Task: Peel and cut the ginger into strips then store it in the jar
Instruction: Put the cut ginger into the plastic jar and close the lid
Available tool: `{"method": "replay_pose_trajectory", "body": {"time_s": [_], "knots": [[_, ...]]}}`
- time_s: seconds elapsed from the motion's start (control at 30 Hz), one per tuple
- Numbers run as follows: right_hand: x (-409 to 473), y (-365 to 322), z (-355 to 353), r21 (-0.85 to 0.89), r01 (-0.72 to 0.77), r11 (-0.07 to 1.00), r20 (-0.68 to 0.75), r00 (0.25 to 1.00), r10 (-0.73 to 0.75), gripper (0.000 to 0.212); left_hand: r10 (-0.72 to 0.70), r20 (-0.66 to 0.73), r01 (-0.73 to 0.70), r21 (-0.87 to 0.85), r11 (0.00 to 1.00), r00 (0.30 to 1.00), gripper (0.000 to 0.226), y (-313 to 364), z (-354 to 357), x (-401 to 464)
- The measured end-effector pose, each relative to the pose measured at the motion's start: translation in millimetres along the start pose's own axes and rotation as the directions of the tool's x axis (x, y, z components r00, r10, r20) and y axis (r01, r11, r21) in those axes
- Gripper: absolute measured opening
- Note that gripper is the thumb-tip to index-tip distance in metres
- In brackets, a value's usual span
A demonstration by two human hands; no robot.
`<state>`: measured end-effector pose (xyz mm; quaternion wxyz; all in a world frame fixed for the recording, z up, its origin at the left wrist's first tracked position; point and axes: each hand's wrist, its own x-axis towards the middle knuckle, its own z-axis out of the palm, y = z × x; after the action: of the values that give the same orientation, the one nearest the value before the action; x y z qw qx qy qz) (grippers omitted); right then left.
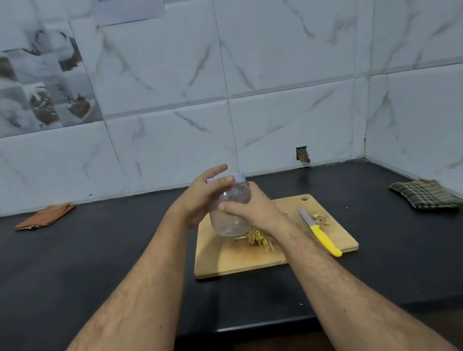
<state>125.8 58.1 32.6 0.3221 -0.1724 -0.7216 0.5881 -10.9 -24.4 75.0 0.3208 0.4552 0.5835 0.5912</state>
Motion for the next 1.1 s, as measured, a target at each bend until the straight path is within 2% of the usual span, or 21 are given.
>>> {"method": "replay_pose_trajectory", "body": {"time_s": [0.17,0.3,0.4,0.47,0.6,0.77,0.97,1.03,1.1], "knots": [[-23,9,35,-0.161,-0.031,0.986,-0.074,0.997,0.019,0.078,0.021,-0.095,-0.013,0.084,0.996,0.995,0.082,-13,-2,-35],[-33,13,58,-0.276,-0.03,0.961,-0.228,0.973,-0.035,0.084,0.061,-0.282,-0.008,0.186,0.982,0.957,0.083,-19,11,-48],[-39,20,72,-0.294,-0.044,0.955,-0.298,0.953,-0.048,0.084,0.067,-0.451,0.09,0.318,0.944,0.89,0.091,-21,29,-53],[-44,22,78,-0.263,-0.065,0.963,-0.36,0.932,-0.036,0.086,0.07,-0.502,0.16,0.401,0.902,0.862,0.092,-22,35,-57],[-46,25,79,-0.265,-0.057,0.963,-0.374,0.926,-0.048,0.086,0.043,-0.42,0.169,0.453,0.876,0.906,0.09,-15,19,-65],[-42,35,76,-0.339,-0.036,0.94,-0.353,0.931,-0.092,0.097,-0.06,-0.271,0.156,0.347,0.925,0.961,0.094,-5,-17,-80],[-41,40,75,-0.361,-0.017,0.932,-0.345,0.931,-0.116,0.092,-0.064,-0.063,0.084,0.41,0.908,0.996,0.103,1,-15,-63],[-40,40,74,-0.359,-0.019,0.933,-0.345,0.932,-0.114,0.093,-0.029,-0.1,0.071,0.456,0.887,0.995,0.101,1,-10,-59],[-40,40,75,-0.387,-0.022,0.922,-0.346,0.93,-0.123,0.097,0.076,-0.238,0.081,0.585,0.807,0.968,0.092,2,1,-60]]}}
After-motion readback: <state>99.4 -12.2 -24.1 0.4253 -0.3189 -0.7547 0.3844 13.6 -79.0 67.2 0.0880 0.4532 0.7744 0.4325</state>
